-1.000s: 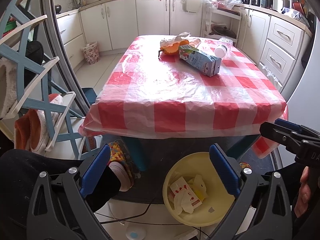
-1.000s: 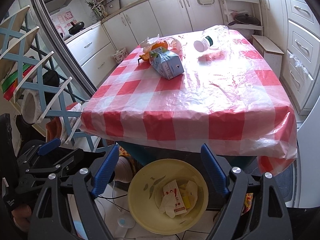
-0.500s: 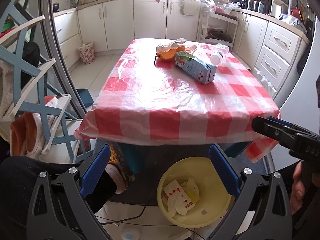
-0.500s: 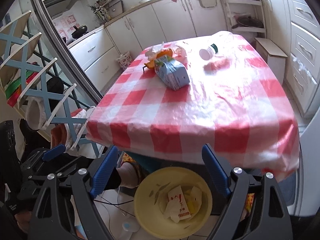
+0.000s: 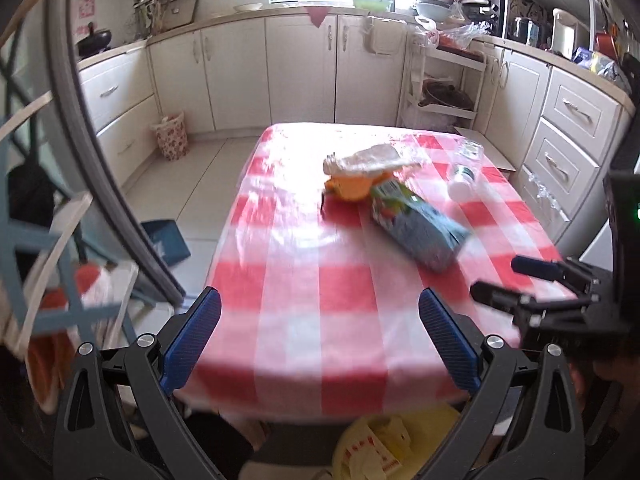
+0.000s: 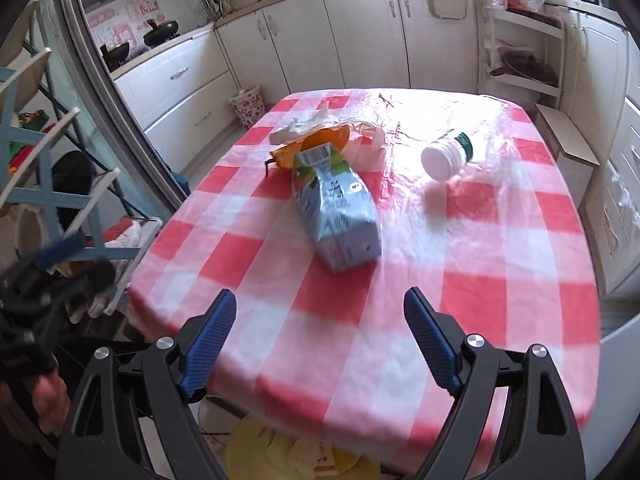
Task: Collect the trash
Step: 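Raise both open tools back toward the table, then grasp the white plastic bag with the left tool while the right tool grasps the blue carton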
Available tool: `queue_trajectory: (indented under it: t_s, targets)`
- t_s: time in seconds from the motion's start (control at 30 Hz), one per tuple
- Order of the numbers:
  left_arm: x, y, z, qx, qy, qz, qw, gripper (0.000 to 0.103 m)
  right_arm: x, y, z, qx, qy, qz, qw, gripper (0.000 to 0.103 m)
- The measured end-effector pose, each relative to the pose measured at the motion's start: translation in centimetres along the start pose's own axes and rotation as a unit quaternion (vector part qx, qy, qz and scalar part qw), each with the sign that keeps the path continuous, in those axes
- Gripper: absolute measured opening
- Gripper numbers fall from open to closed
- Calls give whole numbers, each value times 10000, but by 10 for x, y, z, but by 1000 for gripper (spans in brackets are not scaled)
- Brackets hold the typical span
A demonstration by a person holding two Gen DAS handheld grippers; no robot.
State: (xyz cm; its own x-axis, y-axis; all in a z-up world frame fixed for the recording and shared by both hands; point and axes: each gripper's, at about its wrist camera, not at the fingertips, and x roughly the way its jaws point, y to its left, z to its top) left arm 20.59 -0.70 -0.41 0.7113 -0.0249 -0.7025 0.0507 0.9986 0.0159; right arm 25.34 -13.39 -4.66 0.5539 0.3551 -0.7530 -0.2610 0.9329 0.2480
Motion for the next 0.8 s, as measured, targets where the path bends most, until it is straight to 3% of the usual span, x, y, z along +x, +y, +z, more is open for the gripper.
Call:
queue_trajectory:
  t_s: [0.1,0.23,0.6,0.7,0.77,0.8]
  targets:
    - [28,-5,22,221,-49,127,9997,95,26,-2,9,11,106,11,9999,82]
    - [61,-16,48,455,-52,27,9989,95,49,-3,15,90,158,-53,9998,82]
    - [129,-54,88,1010,-45,-201,9947,94,67,-27,27,328,305,-81,9990,83]
    - [145,-65,99,1122,-97,-220,9934,83,69,-23,29,259,357,-15,9990,83]
    - [155,-68,104,1169,-24,-260,9928,69,72,-22,32,217,377,-30,9990,84]
    - [159,-68,106,1172,41,-273,9927,55,73,-22,33,214,368,-28,9991,84]
